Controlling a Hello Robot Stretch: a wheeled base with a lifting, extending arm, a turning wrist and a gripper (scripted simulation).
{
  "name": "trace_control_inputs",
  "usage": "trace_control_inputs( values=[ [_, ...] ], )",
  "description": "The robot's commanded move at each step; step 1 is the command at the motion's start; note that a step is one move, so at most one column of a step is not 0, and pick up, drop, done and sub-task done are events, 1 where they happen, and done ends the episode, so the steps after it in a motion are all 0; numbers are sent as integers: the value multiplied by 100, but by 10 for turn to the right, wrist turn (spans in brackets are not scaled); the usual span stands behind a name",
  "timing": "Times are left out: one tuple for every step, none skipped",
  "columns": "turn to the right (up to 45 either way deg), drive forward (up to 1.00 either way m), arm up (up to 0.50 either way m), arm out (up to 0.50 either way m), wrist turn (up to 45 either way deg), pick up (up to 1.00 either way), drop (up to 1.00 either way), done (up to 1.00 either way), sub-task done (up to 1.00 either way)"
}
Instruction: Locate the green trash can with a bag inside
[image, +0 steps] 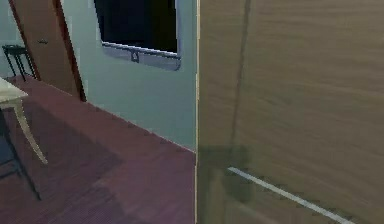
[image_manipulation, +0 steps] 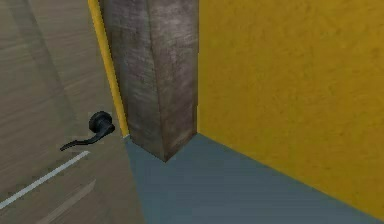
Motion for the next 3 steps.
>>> trace_control_inputs(
  values=[
    [-90, 0, 0, 0, 0, 0, 0, 0, 0],
    [0, 40, 0, 0, 0, 0, 0, 0, 0],
    [-420, 0, 0, 0, 0, 0, 0, 0, 0]
  ],
)
